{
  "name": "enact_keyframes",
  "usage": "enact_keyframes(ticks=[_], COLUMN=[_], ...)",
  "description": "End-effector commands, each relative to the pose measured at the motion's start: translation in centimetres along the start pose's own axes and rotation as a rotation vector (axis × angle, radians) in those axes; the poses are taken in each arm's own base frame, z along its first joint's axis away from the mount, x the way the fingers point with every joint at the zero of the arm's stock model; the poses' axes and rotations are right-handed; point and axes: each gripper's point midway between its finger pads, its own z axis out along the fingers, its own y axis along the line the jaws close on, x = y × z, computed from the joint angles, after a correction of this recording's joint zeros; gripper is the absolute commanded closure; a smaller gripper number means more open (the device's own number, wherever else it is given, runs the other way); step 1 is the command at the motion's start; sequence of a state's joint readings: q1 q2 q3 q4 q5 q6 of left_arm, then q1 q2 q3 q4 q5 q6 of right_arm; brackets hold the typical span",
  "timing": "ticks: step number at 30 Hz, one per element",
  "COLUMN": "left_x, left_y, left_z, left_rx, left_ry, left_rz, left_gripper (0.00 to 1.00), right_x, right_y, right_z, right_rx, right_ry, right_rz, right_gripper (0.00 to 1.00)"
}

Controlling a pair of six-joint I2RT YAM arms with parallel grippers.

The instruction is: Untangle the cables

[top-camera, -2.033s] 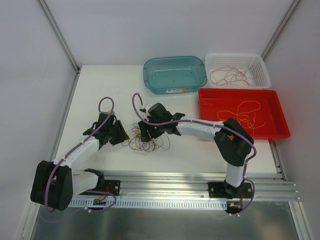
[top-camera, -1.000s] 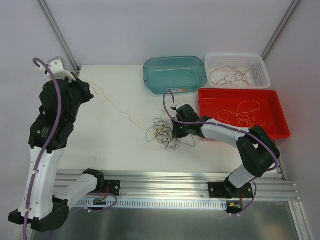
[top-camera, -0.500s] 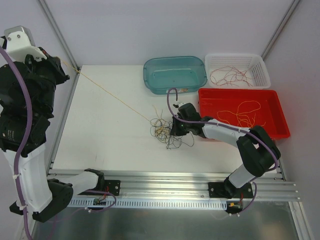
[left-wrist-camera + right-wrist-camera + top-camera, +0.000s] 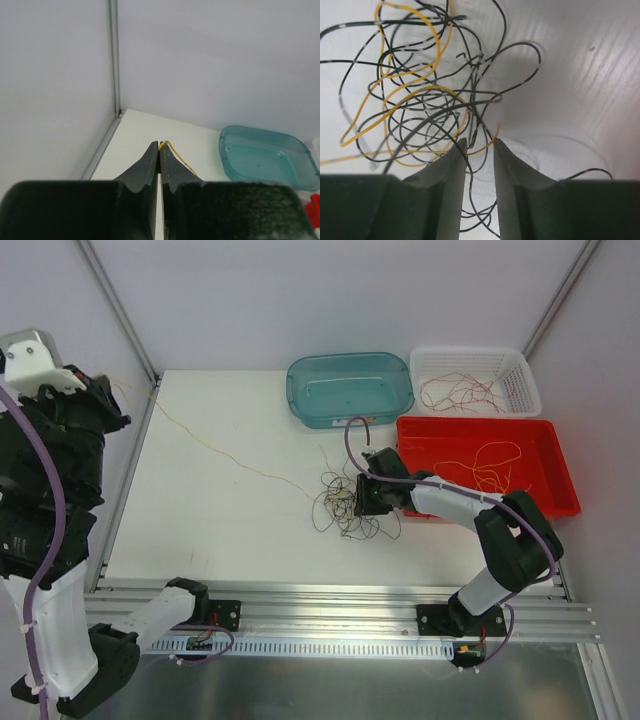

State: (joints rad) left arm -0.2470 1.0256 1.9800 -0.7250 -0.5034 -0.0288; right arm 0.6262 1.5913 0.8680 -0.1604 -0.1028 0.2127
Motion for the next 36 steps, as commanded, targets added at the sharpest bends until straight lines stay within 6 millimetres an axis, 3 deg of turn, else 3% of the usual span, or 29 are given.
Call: enact_keyframes(ticks=[1,2,3,4,7,10,13,14,16,18,20,21,23,24,28,33,36], left_x=[4.3,7.6,9.3,12.4,16.8,24.9,29.7,32.6,36.1,38.0,39.5,39.9,40.0,39.9,38.5,38.5,40.4], left_y=[-3.1,-3.3,-3.4,-3.0,-1.8,-0.4,0.2,0.5,0.6,0.3,0.0,-0.4,-2.0,-2.6,-6.6,-10.6,-12.6], left_z=[0.6,0.7,0.7,0.6,0.3,-0.1,-0.7,-1.0,-1.5,-1.8,-1.8,-1.9,-1.9,-1.9,-2.1,-2.9,-3.8], left_rx=[0.129,0.135,0.137,0.115,0.047,-0.025,-0.075,-0.096,-0.126,-0.123,-0.114,-0.095,-0.017,0.023,0.262,0.458,0.518], left_ry=[0.084,0.154,0.189,0.248,0.32,0.479,0.578,0.644,0.733,0.794,0.856,0.877,0.913,0.925,0.951,0.994,1.04], left_rz=[-0.078,-0.067,-0.073,-0.053,-0.049,0.021,0.021,0.043,0.049,0.055,0.073,0.077,0.052,0.054,0.019,0.004,0.108], left_gripper=[1.0,1.0,1.0,1.0,1.0,0.98,0.95,0.93,0.91,0.85,0.78,0.69,0.57,0.44,0.19,0.14,0.14], right_x=[-0.3,-0.6,-0.7,-0.7,-1.2,-2.0,-2.6,-2.8,-3.1,-2.6,-3.4,-3.2,-3.3,-3.3,-3.3,-3.1,-3.0], right_y=[-0.3,-0.1,0.0,0.1,0.4,1.1,2.4,2.5,3.4,3.6,3.4,3.3,3.2,3.2,3.4,3.2,3.2], right_z=[-1.7,-2.1,-2.5,-2.8,-4.1,-5.8,-7.5,-8.0,-9.1,-9.8,-10.5,-10.8,-11.5,-11.7,-12.8,-13.2,-13.3], right_rx=[0.032,0.032,0.036,0.035,0.038,0.033,0.021,0.024,0.019,0.029,0.069,0.073,0.072,0.072,0.053,0.047,0.046], right_ry=[-0.004,-0.018,-0.016,-0.017,-0.028,-0.045,-0.057,-0.061,-0.063,-0.038,-0.063,-0.055,-0.07,-0.075,-0.105,-0.115,-0.12], right_rz=[-0.037,-0.046,-0.055,-0.061,-0.081,-0.117,-0.165,-0.182,-0.211,-0.246,-0.264,-0.268,-0.267,-0.268,-0.28,-0.291,-0.288], right_gripper=[0.66,0.65,0.6,0.57,0.5,0.45,0.41,0.41,0.4,0.39,0.39,0.38,0.38,0.38,0.36,0.3,0.28])
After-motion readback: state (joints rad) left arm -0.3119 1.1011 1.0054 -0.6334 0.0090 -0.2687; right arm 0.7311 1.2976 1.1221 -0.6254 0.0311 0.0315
